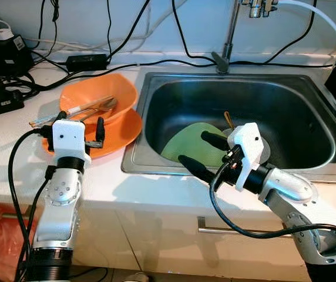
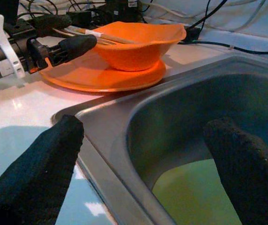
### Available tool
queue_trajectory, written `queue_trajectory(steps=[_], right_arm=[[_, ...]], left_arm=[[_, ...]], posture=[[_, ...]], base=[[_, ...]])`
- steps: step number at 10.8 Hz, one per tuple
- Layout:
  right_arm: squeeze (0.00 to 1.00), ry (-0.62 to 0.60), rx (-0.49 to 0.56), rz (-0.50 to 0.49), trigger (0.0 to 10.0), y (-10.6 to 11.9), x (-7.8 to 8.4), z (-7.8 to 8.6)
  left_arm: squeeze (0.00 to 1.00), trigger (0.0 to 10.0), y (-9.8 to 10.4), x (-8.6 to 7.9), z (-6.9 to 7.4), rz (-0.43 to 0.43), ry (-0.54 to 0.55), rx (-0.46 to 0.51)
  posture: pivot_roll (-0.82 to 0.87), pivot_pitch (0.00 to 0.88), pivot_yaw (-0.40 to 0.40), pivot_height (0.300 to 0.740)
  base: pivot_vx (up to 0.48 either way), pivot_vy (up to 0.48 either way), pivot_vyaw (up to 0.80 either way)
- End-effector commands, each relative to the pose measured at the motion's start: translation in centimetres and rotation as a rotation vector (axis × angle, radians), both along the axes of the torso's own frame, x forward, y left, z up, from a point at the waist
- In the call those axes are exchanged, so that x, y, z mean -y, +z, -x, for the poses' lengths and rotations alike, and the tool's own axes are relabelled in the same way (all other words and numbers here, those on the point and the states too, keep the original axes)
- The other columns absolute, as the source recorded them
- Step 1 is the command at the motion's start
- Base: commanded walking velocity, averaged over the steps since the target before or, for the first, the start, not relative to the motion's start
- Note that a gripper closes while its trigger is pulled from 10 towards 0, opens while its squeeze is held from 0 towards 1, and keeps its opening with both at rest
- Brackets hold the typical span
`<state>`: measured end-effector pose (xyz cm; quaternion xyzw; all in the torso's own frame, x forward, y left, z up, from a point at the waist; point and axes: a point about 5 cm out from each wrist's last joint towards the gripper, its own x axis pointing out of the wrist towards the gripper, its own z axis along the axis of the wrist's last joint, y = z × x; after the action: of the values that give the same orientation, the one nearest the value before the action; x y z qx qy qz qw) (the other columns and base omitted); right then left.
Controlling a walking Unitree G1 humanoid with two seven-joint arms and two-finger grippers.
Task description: Kitchen organization
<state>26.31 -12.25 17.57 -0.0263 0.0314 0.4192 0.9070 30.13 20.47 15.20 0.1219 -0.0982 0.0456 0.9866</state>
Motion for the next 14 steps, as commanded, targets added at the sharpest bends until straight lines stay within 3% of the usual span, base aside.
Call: queue_trajectory(steps=[1, 3, 4, 5, 6, 8, 9, 10, 14], right_arm=[[0.0, 0.015, -0.001, 0.001, 10.0, 0.19, -0.14, 0.15], [0.0, 0.013, -0.001, 0.001, 10.0, 0.12, -0.23, 0.13], [0.0, 0.01, -0.002, 0.0, 10.0, 0.08, -0.21, 0.12], [0.0, 0.009, -0.003, 0.0, 10.0, 0.02, -0.22, 0.16], [0.0, 0.007, -0.005, -0.002, 10.0, -0.03, -0.26, 0.2], [0.0, 0.005, -0.005, -0.002, 10.0, -0.05, -0.3, 0.19], [0.0, 0.003, -0.006, -0.002, 10.0, -0.11, -0.31, 0.17], [0.0, 0.003, -0.006, -0.002, 10.0, -0.13, -0.33, 0.16], [0.0, 0.0, -0.006, -0.005, 10.0, -0.18, -0.33, 0.17]], left_arm=[[0.0, 10.0, 0.25, 0.0, -0.2, -0.019, -0.02, 0.009], [0.0, 10.0, 0.05, 0.19, -0.28, -0.053, -0.07, -0.01], [0.0, 4.7, 0.07, 0.26, -0.28, -0.052, -0.087, -0.001], [0.0, 1.7, 0.13, 0.31, -0.28, -0.053, -0.093, 0.004], [0.0, 0.0, 0.18, 0.4, -0.28, -0.052, -0.097, 0.007], [0.0, 0.0, 0.14, 0.48, -0.29, -0.053, -0.107, 0.007], [0.0, 1.7, 0.1, 0.58, -0.27, -0.045, -0.123, 0.005], [0.0, 0.0, 0.15, 0.65, -0.24, -0.044, -0.128, 0.006], [0.0, 0.0, 0.31, 0.98, -0.3, -0.055, -0.154, 0.013]], posture=[[0.12, 0.016, 0.061, 0.74], [0.12, 0.014, 0.064, 0.74], [0.12, 0.015, 0.068, 0.74], [0.12, 0.015, 0.069, 0.74], [0.12, 0.015, 0.072, 0.74], [0.12, 0.017, 0.072, 0.74], [0.13, 0.017, 0.071, 0.74], [0.13, 0.018, 0.071, 0.74], [0.12, 0.017, 0.075, 0.74]], base=[[0.0, 0.0, 0.0], [0.0, 0.0, 0.0], [0.0, 0.0, 0.0], [0.0, 0.0, 0.0], [0.0, 0.0, 0.0], [0.0, 0.0, 0.0], [0.0, 0.0, 0.0], [0.0, 0.0, 0.0], [0.0, 0.0, 0.0]])
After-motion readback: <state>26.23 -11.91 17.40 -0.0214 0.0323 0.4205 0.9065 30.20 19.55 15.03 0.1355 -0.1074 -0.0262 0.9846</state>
